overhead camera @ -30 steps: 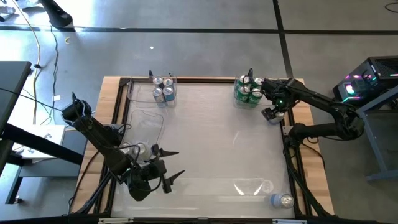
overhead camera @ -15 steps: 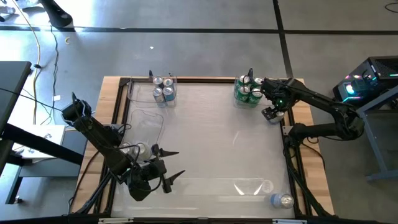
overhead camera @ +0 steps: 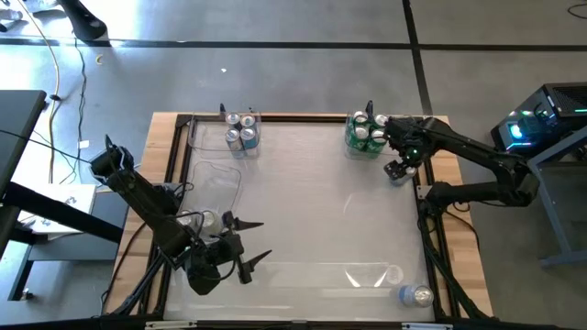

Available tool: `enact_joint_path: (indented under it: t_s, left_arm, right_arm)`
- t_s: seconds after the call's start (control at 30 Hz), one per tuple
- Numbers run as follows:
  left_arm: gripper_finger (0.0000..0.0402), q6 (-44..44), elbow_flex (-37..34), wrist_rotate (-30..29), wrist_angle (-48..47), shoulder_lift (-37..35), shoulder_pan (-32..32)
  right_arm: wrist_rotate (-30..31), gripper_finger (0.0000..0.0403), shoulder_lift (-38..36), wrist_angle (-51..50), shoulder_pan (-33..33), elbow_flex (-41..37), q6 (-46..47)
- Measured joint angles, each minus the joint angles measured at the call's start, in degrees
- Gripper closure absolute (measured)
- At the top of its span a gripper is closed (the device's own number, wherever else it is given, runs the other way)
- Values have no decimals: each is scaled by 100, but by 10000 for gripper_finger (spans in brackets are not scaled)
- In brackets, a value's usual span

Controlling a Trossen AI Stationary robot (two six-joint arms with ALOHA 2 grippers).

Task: Sort soda cans
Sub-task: Put the top blue-white soda can into the middle left transparent bin

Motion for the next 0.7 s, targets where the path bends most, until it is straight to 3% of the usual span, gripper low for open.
enact_joint_path:
  t_s: [0.17,0.37,0.53,0.7]
  left_arm:
    - [55,8,0,-6,-5,-265,0]
    - [55,259,0,-55,-43,-525,-27]
    - [55,161,0,-96,-393,-669,-37]
    - [55,155,0,-180,-558,-714,-37]
  right_arm:
    - [11,114,-18,-40,746,160,573]
    - [-389,115,260,220,1961,561,1556]
    - [-450,115,1168,451,3046,1267,2049]
    - [-435,115,2514,657,3866,2467,1969]
